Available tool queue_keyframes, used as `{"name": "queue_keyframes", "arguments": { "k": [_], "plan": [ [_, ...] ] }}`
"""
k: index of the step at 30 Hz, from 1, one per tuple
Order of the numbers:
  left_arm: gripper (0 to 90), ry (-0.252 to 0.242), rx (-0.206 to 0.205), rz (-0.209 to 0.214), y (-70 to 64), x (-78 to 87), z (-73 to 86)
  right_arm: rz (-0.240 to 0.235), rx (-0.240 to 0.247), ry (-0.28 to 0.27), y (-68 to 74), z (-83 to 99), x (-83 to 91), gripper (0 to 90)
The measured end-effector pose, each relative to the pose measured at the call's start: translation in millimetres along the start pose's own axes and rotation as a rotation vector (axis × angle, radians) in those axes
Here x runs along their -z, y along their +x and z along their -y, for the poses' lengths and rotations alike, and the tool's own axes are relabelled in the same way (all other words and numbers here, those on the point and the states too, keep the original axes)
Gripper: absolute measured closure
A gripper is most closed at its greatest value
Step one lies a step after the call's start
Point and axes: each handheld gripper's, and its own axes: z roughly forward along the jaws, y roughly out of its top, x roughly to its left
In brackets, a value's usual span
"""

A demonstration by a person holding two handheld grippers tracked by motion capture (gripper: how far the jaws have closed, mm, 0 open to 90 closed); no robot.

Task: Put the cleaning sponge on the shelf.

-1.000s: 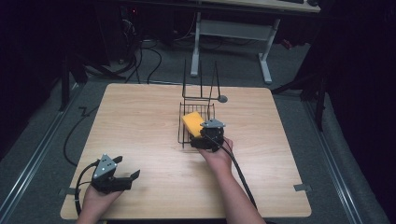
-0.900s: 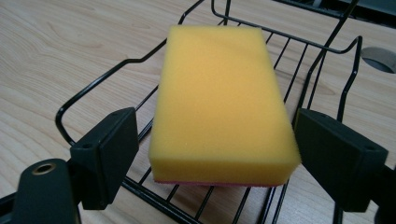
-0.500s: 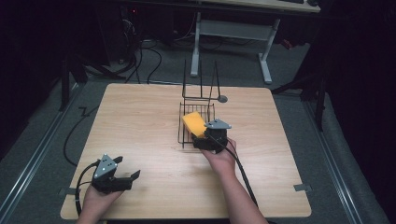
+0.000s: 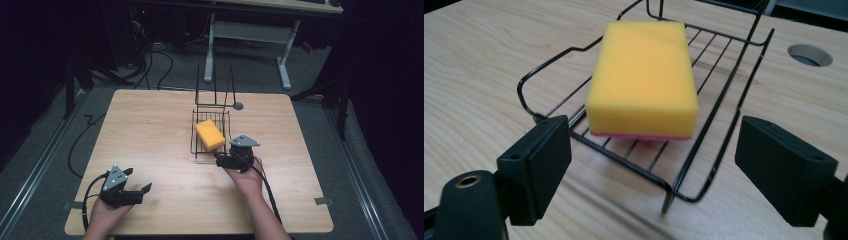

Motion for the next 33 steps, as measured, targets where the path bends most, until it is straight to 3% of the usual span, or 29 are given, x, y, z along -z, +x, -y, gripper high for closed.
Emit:
{"name": "queue_keyframes", "arguments": {
  "k": [16, 25, 33],
  "plan": [
    [12.3, 0.011, -0.004, 0.001, -1.7, -2.8, 0.5, 0.019, 0.008, -0.049, -21.6, 35.5, 41.9, 14.6],
    [12.3, 0.014, -0.004, 0.001, -1.8, -3.1, 0.5, 0.064, -0.015, -0.064, -39.6, 64.0, 66.8, 14.7],
    [12.4, 0.017, -0.007, 0.001, -2.1, -3.7, 0.7, 0.109, -0.041, -0.053, -59.3, 91.9, 98.9, 14.7]
  ]
}}
